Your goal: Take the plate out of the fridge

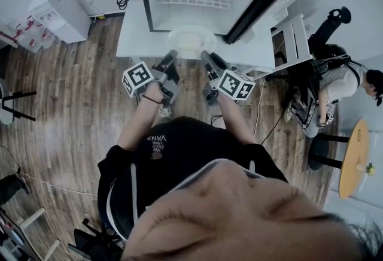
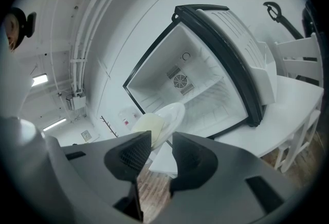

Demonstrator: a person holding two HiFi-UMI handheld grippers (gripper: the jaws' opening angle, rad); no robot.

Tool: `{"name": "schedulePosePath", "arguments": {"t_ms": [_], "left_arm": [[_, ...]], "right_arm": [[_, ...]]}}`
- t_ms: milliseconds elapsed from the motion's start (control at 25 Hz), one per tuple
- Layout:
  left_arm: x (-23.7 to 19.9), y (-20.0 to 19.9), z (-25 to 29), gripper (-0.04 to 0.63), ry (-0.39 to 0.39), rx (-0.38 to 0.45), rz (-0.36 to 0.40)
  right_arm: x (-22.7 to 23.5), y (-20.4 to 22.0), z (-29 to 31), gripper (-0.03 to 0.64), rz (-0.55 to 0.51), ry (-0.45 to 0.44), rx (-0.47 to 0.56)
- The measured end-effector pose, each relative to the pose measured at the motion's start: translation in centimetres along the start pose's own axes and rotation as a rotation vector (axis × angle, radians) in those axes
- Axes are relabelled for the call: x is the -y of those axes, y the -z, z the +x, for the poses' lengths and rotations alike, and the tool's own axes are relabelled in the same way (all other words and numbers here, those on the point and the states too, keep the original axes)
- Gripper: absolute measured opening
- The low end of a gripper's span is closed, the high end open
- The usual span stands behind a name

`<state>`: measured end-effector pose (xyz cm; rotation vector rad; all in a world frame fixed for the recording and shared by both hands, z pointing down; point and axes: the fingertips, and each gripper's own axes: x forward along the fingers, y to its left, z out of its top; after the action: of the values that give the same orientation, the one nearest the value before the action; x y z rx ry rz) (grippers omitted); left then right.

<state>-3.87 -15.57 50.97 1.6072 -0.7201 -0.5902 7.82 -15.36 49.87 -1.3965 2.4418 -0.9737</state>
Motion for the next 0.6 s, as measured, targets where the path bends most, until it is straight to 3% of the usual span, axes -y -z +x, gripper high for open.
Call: {"name": "schedulePosePath", "arguments": {"t_ms": [600], "left_arm": [[-0.4, 1.9, -2.7, 0.029, -0.015, 0.03, 0.007]], "right_arm": [[-0.9, 2.0, -2.1, 0.133, 0.005, -0.021, -0.024]]}}
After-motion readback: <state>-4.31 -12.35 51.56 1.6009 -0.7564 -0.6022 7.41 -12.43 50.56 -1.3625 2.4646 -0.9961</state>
